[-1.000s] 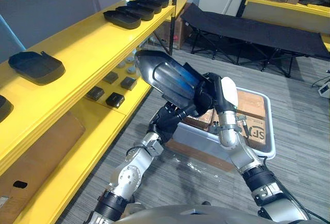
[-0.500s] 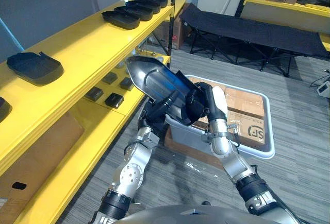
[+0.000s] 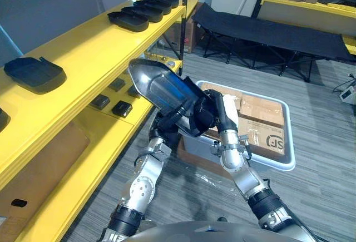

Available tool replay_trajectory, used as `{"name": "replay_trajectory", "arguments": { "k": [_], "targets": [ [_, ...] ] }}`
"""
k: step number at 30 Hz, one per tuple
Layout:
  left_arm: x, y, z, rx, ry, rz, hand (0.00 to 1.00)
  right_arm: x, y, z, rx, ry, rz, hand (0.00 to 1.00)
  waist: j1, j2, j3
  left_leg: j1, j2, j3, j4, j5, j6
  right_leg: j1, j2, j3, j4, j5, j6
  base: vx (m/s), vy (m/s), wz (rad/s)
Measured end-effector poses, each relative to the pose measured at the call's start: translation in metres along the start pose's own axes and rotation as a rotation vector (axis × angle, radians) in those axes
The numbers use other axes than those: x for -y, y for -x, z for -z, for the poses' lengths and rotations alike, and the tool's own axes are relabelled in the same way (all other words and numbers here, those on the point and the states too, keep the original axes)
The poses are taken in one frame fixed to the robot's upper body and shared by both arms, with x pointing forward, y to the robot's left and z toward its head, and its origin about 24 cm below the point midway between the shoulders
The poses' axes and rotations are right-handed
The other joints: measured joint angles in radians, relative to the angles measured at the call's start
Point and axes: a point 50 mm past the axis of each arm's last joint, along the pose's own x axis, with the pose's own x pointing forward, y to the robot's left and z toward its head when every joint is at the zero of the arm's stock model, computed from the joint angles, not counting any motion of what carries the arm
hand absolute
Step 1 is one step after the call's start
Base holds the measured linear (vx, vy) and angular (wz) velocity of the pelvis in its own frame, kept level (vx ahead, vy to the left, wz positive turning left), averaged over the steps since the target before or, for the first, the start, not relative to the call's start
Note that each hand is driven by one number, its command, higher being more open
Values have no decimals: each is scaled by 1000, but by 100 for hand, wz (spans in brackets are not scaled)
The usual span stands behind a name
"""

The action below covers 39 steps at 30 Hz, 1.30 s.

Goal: Walk over and take three plastic housings, then place them on the shelf

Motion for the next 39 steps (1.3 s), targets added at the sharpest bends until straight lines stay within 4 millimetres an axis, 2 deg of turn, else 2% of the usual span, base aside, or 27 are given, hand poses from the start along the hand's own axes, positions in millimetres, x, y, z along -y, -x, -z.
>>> {"name": "replay_trajectory", "arguments": {
  "k": [4,5,12,19,20,24,28,34,38,39],
  "targets": [
    [2,0,13,-66,-47,38,100,1,0,-1,2,-3,23,0,0,-9,-9,1,1,0,1,-2,0,0,0,2,0,2,3,0,0,0],
    [3,1,18,-91,-56,46,0,1,0,-1,2,-3,24,0,0,-12,-10,1,1,1,1,-3,0,0,0,3,0,3,3,0,0,0],
    [3,2,26,-126,-39,32,0,-2,0,-2,0,-24,11,0,1,-14,-12,1,2,1,1,-4,-1,0,0,4,0,3,3,0,0,0],
    [-2,0,18,-43,45,-107,0,-12,3,-16,47,-61,-32,0,-3,-14,-12,1,1,6,0,-5,0,-9,0,5,0,-3,-5,0,0,0],
    [-5,0,15,-27,54,-134,100,-15,4,-19,53,-76,-36,0,-4,-14,-12,1,1,6,0,-5,-1,-9,0,5,0,-4,-5,0,0,0],
    [-4,0,14,-8,82,-132,100,-17,4,-20,32,-106,-29,0,-1,-14,-12,0,0,7,0,-7,-1,-9,0,4,0,-5,-7,0,0,0],
    [-1,0,11,28,169,-115,100,-17,12,-12,-42,-170,-7,0,-1,-14,-13,0,0,8,0,-8,-1,-10,0,3,0,-7,-10,0,0,0],
    [0,0,8,64,201,-98,100,-17,22,-2,-92,-180,4,0,-25,-13,-13,1,0,11,-2,-9,-2,-11,0,3,0,-8,-10,0,0,0],
    [2,0,1,113,226,-77,100,-17,30,5,-128,-187,-3,0,-25,-13,-13,1,0,12,0,-9,-2,-12,0,3,0,-8,-11,0,0,0],
    [2,0,-1,126,234,-75,0,-18,31,5,-132,-188,-7,0,-26,-13,-13,1,0,12,0,-9,-2,-12,0,3,0,-8,-11,0,0,0]
  ]
}}
